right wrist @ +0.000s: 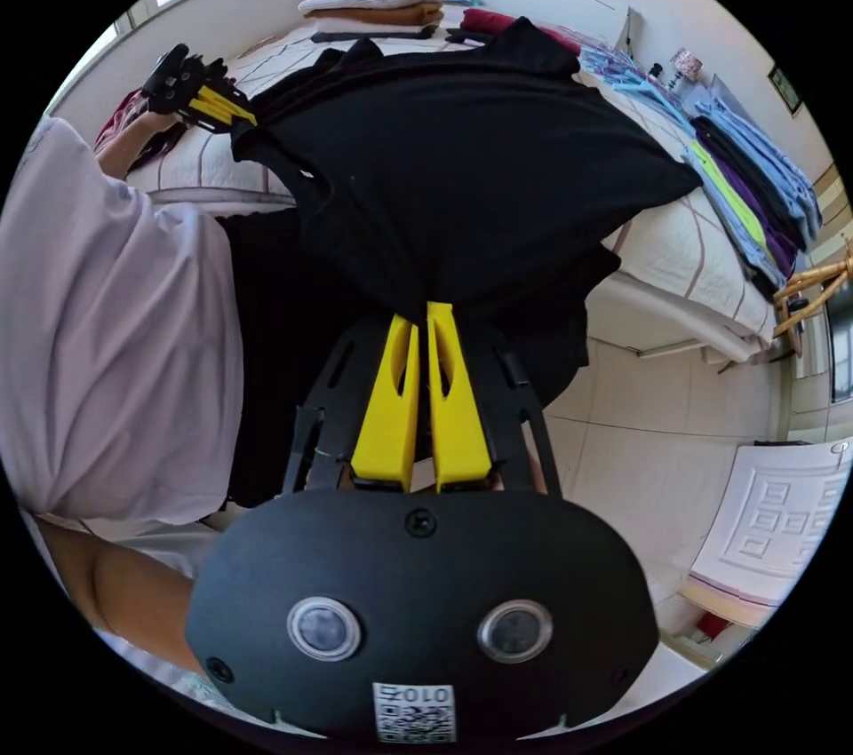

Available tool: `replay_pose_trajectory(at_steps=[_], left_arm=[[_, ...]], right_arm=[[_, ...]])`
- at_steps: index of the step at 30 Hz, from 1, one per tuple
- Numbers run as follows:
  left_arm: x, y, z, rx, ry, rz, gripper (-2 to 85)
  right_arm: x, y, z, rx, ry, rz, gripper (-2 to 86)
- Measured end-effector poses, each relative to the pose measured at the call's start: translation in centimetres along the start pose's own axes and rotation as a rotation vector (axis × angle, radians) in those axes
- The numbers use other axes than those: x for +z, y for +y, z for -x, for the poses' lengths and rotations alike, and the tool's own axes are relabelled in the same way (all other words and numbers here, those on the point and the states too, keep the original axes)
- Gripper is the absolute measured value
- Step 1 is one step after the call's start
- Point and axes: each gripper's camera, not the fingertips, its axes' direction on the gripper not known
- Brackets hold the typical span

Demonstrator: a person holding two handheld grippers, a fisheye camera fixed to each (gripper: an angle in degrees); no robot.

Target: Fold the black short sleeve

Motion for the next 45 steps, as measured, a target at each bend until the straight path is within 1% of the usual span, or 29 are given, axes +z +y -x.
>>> replay_pose_trajectory(at_steps=[3,6,8,10,11,12,13,14,16,18,20,23,26,27,28,30,32,34,35,37,38,39,40,42,44,45], left_arm=[[0.7,2.1,0.1,-0.078,0.015,-0.047,0.9],[0.4,5.0,0.7,-0.139,0.163,-0.079,3.8],[-0.5,7.5,1.8,-0.233,0.224,-0.148,5.5],[-1.8,11.9,4.8,-0.459,0.228,-0.267,7.4],[-2.0,13.1,5.7,-0.522,0.222,-0.294,7.8],[-2.1,15.5,7.6,-0.641,0.216,-0.348,8.7],[-1.9,17.7,9.6,-0.763,0.203,-0.376,9.4],[-1.7,18.7,10.5,-0.815,0.189,-0.383,9.8],[-0.3,21.4,13.7,-0.952,0.099,-0.400,11.2],[1.2,22.3,15.8,-0.987,0.112,-0.410,12.0],[2.9,22.4,17.5,-0.978,0.142,-0.409,12.2],[5.6,22.2,19.3,-0.963,0.161,-0.367,11.4],[8.5,22.3,20.4,-0.929,0.289,-0.306,7.8],[8.9,22.6,20.4,-0.902,0.350,-0.317,5.6],[8.3,23.1,20.1,-0.878,0.372,-0.368,3.4],[6.7,24.8,19.6,-0.890,0.381,-0.423,1.9],[4.8,27.6,19.3,-0.976,0.335,-0.423,1.1],[3.0,33.3,18.8,-1.179,0.278,-0.395,0.6],[3.0,34.5,18.5,-1.213,0.289,-0.403,0.5],[4.7,37.7,17.5,-1.318,0.380,-0.419,0.5],[5.4,37.9,17.3,-1.331,0.410,-0.398,0.6],[6.8,37.7,16.7,-1.341,0.445,-0.331,0.8],[7.3,37.2,15.9,-1.340,0.423,-0.299,1.2],[6.6,37.0,14.8,-1.381,0.390,-0.336,2.2],[5.0,36.2,13.7,-1.395,0.293,-0.320,3.8],[3.4,35.0,12.8,-1.366,0.188,-0.273,5.1]], right_arm=[[1.3,-0.2,-0.5,0.022,-0.028,0.071,4.1],[0.5,0.2,-0.2,-0.024,-0.046,0.088,4.8],[-0.8,0.8,-0.4,-0.058,-0.099,0.082,4.3],[-2.5,0.9,-0.4,-0.106,-0.160,0.035,3.4],[-3.9,0.8,-0.1,-0.157,-0.206,-0.012,2.9],[-4.6,0.6,0.1,-0.185,-0.229,-0.035,2.7],[-6.0,0.3,0.3,-0.228,-0.246,-0.091,2.4],[-7.1,-0.2,0.2,-0.231,-0.224,-0.162,2.1],[-8.1,-1.0,-0.2,-0.220,-0.209,-0.243,2.0],[-8.4,-2.1,-0.5,-0.212,-0.214,-0.273,2.1],[-8.4,-3.2,-0.1,-0.208,-0.187,-0.289,2.2],[-8.0,-3.9,1.0,-0.215,-0.140,-0.281,2.2],[-7.2,-4.1,1.6,-0.209,-0.137,-0.251,2.3],[-7.0,-4.1,1.7,-0.206,-0.136,-0.244,2.3],[-6.7,-4.0,1.9,-0.196,-0.128,-0.233,2.3],[-6.4,-3.7,2.0,-0.172,-0.115,-0.227,2.4],[-6.1,-3.1,2.0,-0.129,-0.110,-0.234,2.5],[-5.8,-2.6,1.8,-0.093,-0.108,-0.243,2.5],[-5.5,-2.3,1.7,-0.066,-0.106,-0.249,2.5],[-4.9,-2.1,1.7,-0.034,-0.119,-0.252,2.6],[-4.5,-2.1,1.7,-0.018,-0.130,-0.247,2.7],[-4.4,-2.2,1.8,-0.012,-0.133,-0.245,2.7],[-4.1,-2.3,2.0,-0.006,-0.131,-0.241,2.8],[-3.8,-2.6,2.5,0.001,-0.116,-0.228,2.9],[-3.4,-2.8,3.1,0.022,-0.086,-0.206,3.2],[-3.3,-2.7,3.3,0.028,-0.079,-0.201,3.3]])
